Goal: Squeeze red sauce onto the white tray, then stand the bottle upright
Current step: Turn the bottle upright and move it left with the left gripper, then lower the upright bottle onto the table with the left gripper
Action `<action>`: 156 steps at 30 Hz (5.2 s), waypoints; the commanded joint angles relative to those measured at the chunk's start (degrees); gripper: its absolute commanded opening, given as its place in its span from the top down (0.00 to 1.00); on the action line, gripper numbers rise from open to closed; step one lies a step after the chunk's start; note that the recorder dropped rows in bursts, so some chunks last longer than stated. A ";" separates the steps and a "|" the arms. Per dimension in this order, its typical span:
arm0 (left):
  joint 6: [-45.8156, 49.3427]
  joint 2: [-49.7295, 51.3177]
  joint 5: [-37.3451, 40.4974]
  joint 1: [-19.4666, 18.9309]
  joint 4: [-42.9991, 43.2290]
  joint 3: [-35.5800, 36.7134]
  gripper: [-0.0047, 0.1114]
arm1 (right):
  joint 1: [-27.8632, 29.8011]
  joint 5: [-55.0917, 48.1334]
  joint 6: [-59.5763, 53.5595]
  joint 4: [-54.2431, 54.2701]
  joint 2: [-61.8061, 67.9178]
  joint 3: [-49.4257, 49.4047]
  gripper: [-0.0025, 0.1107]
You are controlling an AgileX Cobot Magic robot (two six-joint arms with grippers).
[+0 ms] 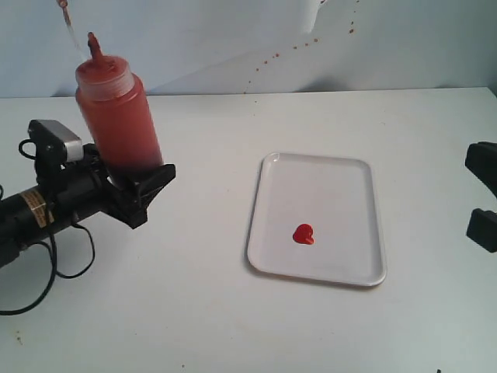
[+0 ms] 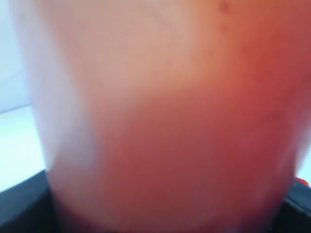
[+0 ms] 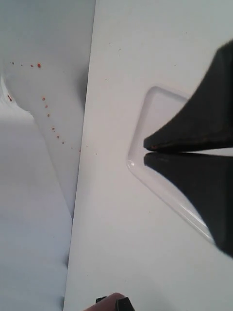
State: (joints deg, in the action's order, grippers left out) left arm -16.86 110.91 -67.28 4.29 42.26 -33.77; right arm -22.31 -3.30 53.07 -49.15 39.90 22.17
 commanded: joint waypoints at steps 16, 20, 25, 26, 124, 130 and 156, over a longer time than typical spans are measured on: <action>-7.65 -2.35 -2.68 -10.74 18.30 0.21 0.96 | 0.00 2.21 -0.58 -2.75 -0.27 -3.36 0.98; -6.40 -2.35 -2.68 -10.74 18.30 0.21 0.96 | 0.00 3.30 -0.58 -2.63 -0.27 -3.36 0.98; -6.40 -2.35 -2.68 -10.74 20.06 0.21 0.96 | 0.00 6.40 -0.33 -1.63 -0.27 -3.36 0.98; -6.40 -2.35 -2.68 -10.74 20.32 0.21 0.96 | 0.00 7.19 -0.33 -1.63 -0.27 -3.36 0.98; 0.78 8.68 -2.68 -10.74 45.65 0.08 0.96 | 0.00 8.17 0.11 0.50 -0.27 -3.36 0.98; 0.79 8.68 -2.68 -10.64 46.00 0.08 0.96 | 0.00 8.17 0.11 0.31 -0.27 -3.36 0.98; 0.90 8.68 -2.68 -8.69 46.55 0.08 0.96 | 0.00 8.05 0.00 0.32 -0.27 -3.36 0.98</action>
State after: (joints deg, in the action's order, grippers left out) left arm -16.08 119.82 -67.38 -4.66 89.12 -33.77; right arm -22.31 4.94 53.13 -48.69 39.90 19.07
